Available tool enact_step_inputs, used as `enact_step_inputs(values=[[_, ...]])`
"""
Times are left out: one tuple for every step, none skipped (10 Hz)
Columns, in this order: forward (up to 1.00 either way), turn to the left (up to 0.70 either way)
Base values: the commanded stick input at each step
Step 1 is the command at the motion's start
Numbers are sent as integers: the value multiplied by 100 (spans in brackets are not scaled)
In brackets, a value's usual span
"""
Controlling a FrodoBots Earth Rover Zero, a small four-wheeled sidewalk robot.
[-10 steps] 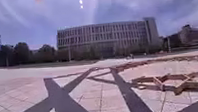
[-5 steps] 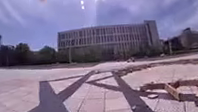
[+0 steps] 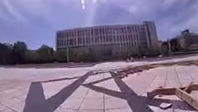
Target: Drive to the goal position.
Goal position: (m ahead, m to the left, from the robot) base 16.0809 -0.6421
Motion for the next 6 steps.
enact_step_inputs(values=[[70,0],[70,0],[70,0],[70,0],[70,0],[70,0]])
